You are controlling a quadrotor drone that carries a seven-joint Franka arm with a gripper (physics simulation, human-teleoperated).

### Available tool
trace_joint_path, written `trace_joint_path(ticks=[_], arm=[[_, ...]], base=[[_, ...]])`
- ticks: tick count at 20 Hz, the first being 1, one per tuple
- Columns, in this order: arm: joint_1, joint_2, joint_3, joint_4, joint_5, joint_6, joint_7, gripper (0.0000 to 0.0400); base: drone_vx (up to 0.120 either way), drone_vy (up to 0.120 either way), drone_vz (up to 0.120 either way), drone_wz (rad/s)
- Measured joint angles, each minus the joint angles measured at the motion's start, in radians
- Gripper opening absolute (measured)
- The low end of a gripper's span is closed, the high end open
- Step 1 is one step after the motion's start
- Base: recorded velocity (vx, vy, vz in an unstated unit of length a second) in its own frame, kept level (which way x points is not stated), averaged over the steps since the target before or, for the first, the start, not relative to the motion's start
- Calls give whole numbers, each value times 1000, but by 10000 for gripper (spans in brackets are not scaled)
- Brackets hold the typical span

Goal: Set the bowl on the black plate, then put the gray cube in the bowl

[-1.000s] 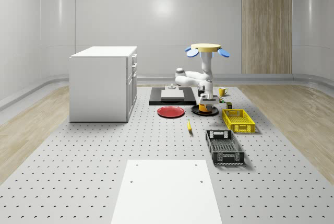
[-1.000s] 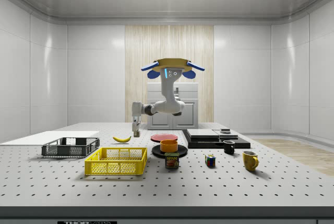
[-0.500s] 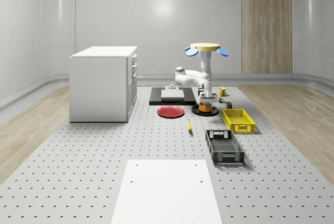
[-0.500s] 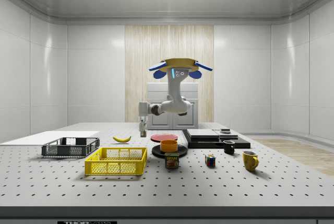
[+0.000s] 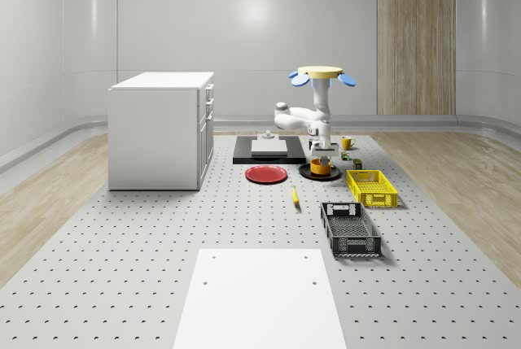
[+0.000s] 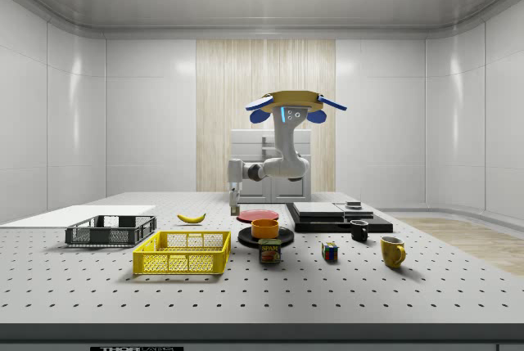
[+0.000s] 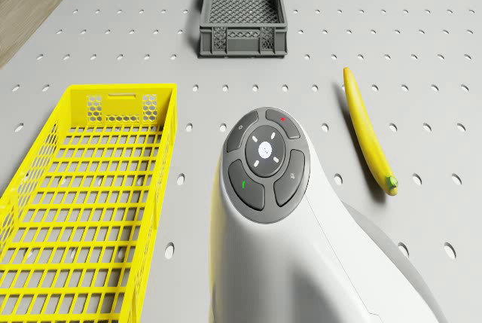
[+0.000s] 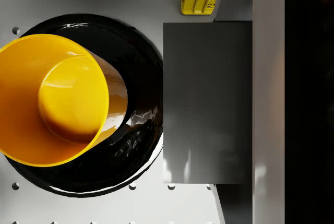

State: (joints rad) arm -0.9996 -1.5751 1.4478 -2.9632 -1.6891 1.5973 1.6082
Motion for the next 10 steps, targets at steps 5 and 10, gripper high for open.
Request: trace_joint_path(ticks=[5,10], arm=[[0,-2,0,0,1,2,0,250],[0,-3,1,0,1,3,0,250]], base=[[-120,0,0,0],[-120,0,-88,0]])
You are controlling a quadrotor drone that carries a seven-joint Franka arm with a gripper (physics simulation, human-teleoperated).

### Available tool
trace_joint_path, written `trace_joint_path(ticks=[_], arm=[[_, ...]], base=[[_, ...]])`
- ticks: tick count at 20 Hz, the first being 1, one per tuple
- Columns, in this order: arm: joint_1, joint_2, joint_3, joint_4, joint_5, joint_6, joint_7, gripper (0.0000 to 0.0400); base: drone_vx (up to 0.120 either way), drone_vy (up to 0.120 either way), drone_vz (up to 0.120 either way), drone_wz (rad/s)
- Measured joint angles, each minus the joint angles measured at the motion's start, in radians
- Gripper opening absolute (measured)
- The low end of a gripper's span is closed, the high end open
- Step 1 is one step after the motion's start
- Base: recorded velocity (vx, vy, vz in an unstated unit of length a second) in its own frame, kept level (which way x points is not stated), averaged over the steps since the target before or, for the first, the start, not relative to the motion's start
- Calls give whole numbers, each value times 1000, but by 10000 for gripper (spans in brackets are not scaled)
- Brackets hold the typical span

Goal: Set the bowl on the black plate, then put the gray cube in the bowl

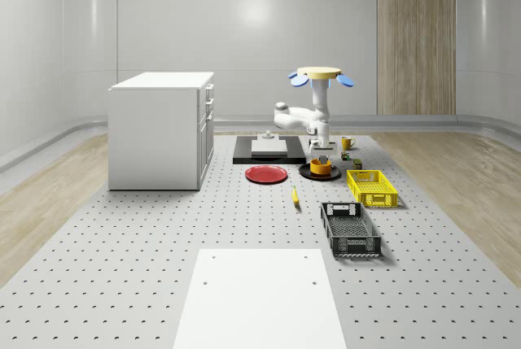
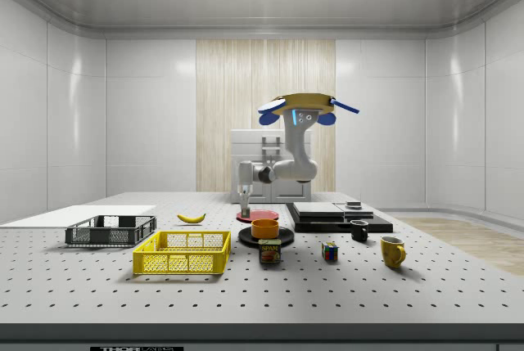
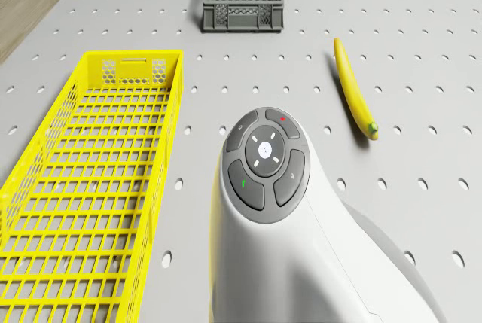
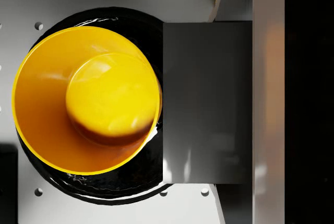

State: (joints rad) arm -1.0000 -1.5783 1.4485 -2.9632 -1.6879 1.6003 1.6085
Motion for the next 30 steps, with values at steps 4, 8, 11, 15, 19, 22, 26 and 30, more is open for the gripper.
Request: trace_joint_path(ticks=[4,8,11,15,19,22,26,30], arm=[[0,-1,0,0,0,1,0,250],[0,-2,0,0,1,2,0,250],[0,-3,1,0,1,3,0,250],[0,-4,1,0,1,3,0,250],[-2,-6,-12,1,-11,8,1,250],[-6,-9,-51,6,-48,19,1,250],[-12,-12,-103,14,-99,33,2,250],[-20,-12,-151,23,-145,44,3,250]], base=[[-120,0,-90,0],[-120,0,0,0],[-120,0,0,0],[-120,0,0,0],[-40,0,0,0],[0,0,0,0],[0,0,0,0],[0,0,0,0]])
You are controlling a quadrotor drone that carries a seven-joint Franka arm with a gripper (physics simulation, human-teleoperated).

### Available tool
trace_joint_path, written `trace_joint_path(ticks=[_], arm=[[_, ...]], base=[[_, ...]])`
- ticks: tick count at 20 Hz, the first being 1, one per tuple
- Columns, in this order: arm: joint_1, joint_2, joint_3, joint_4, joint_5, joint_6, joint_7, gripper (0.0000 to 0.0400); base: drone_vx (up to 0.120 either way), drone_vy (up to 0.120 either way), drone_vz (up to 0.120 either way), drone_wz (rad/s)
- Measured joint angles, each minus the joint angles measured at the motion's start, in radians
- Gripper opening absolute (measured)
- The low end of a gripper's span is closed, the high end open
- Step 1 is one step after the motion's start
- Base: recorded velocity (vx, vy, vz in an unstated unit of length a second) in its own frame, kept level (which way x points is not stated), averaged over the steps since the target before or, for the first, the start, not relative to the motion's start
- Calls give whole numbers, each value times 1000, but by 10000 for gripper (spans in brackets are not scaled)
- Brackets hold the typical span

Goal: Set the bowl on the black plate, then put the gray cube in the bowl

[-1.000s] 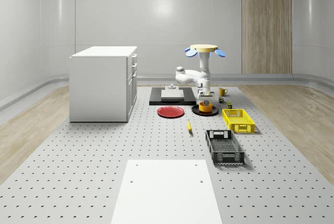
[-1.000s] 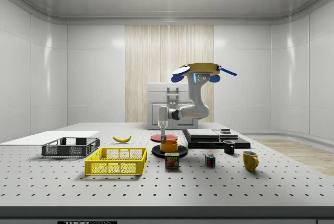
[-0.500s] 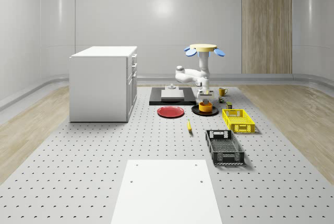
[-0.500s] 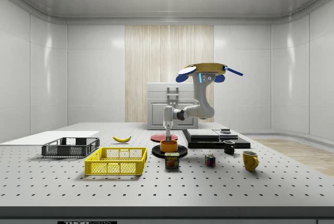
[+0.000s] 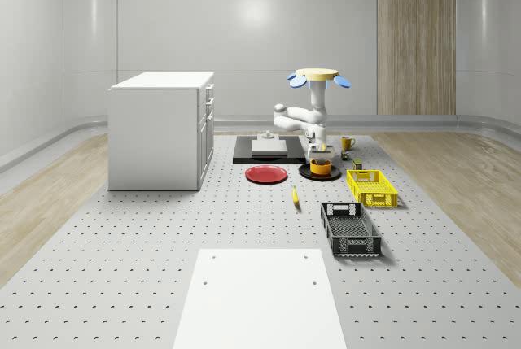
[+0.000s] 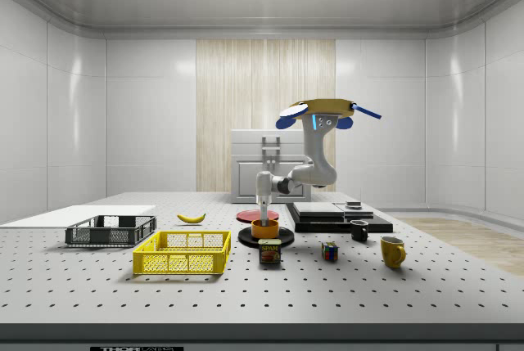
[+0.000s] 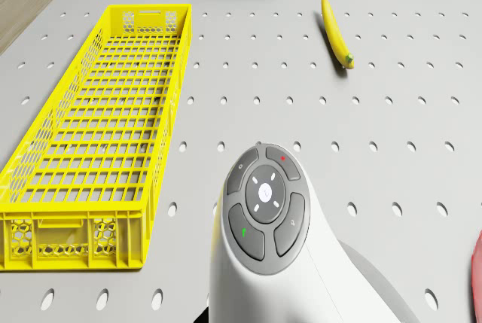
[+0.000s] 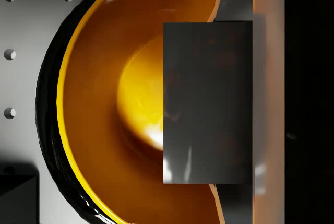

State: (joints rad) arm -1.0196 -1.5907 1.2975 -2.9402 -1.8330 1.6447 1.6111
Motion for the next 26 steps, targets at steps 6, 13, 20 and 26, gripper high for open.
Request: trace_joint_path(ticks=[6,13,20,26], arm=[[-13,2,-71,17,-69,17,1,250],[-14,10,-93,23,-92,16,-1,349],[8,22,3,-3,-1,-23,-5,391],[16,28,63,-13,55,-42,-5,398]], base=[[0,0,0,0],[0,0,0,0],[0,0,0,0],[0,0,0,0]])
